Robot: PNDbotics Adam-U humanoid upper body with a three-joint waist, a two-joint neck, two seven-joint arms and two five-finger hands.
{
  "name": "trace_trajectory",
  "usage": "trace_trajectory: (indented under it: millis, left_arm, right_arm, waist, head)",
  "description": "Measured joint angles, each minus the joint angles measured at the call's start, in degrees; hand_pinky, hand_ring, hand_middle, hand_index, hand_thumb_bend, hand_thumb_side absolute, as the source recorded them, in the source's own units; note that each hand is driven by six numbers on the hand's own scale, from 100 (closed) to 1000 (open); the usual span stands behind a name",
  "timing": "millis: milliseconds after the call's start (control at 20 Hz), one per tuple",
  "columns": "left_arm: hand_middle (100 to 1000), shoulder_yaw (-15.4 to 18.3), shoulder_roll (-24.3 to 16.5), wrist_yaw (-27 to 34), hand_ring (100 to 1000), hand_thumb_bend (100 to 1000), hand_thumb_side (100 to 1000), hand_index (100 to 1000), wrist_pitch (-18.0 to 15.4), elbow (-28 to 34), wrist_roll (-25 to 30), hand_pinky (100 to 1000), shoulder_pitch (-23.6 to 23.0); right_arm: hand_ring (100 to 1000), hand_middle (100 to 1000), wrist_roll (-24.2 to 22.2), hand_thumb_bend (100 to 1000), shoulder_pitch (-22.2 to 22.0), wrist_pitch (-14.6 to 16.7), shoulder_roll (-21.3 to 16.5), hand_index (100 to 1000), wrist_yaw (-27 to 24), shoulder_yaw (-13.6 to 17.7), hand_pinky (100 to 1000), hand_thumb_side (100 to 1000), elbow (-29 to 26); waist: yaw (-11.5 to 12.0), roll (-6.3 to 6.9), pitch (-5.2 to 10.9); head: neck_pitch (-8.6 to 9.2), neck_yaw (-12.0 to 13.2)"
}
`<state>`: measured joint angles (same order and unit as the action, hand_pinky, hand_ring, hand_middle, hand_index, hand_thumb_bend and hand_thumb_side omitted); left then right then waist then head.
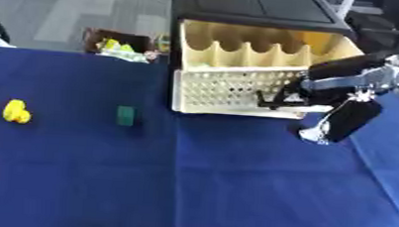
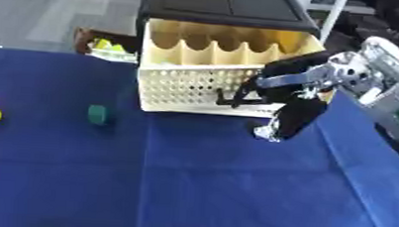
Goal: Pick up objects from table and place into drawer.
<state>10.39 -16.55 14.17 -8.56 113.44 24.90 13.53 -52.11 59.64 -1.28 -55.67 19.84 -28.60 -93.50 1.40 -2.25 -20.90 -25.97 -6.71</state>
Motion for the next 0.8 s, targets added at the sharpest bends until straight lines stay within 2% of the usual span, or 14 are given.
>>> trace_trajectory:
  millis: [550, 700, 800]
  left_arm:
    - [530, 0.00, 0.00, -0.11, 611, 100, 858, 791, 0.12, 0.00, 0.12, 420, 0.00]
    - [530, 0.00, 0.00, -0.12, 611, 100, 858, 791, 0.12, 0.00, 0.12, 420, 0.00]
    - [531, 0.00, 0.00, -0.12, 611, 100, 855, 790, 0.12, 0.00, 0.12, 420, 0.00]
  right_arm:
    - [100, 100, 0.01, 100, 0.67, 4.12, 0.50, 872, 4.59, -0.23, 210, 451, 0.11]
    - [100, 100, 0.06, 100, 0.54, 3.66, 0.70, 878, 4.17, -0.23, 184, 475, 1.17]
    - [100, 100, 0.08, 100, 0.07, 1.65, 0.70, 879, 1.84, -0.21, 178, 480, 1.78]
  waist:
    - [-0.05, 0.00, -0.04]
    - [-0.16, 0.02, -0.07]
    - [-0.19, 0.03, -0.10]
  head:
    - [-0.01, 0.03]
    - [-0.01, 0.03]
    - [0.00, 0.03]
